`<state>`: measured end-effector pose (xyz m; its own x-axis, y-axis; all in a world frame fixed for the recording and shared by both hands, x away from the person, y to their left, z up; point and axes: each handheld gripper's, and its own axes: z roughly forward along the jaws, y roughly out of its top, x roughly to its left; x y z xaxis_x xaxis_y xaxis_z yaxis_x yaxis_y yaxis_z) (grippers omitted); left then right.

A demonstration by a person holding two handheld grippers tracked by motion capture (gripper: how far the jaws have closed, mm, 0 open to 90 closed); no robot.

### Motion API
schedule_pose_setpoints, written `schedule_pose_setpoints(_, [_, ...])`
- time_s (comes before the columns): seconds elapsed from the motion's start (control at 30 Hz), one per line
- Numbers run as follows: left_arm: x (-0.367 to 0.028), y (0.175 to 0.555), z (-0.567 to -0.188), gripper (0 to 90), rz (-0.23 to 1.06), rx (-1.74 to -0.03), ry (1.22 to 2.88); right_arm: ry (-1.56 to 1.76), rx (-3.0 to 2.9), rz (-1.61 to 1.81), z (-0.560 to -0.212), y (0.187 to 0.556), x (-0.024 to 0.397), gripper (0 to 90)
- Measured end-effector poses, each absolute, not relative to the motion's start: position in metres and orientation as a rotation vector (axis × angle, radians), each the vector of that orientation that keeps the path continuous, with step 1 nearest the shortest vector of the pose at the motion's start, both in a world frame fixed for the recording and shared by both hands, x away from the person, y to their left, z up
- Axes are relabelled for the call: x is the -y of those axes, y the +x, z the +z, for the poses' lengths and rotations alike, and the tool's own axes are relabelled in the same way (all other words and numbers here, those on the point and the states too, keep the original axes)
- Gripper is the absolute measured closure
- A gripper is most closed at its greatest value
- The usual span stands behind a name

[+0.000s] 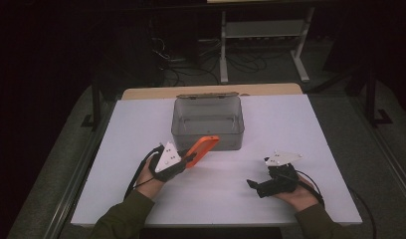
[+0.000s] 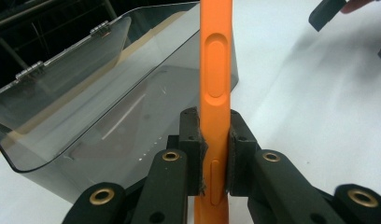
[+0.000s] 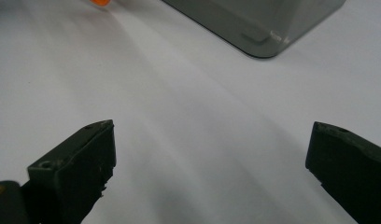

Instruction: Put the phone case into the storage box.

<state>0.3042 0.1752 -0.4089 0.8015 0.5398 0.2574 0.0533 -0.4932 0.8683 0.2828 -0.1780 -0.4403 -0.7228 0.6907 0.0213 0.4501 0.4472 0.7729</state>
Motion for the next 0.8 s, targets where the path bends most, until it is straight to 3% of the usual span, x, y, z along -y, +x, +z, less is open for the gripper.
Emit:
schedule_pose_setpoints(0.37, [-0.183, 0.311, -0.409, 80.0, 0.481, -0.507, 1.95, 0.979, -2.406, 1.148, -0.441, 0.283, 0.178, 1.2])
schedule_pose_setpoints(0.8, [-0.189, 0.316, -0.406, 80.0, 0.43, -0.523, 1.934, 0.977, -2.409, 1.148, -0.441, 0.283, 0.178, 1.2])
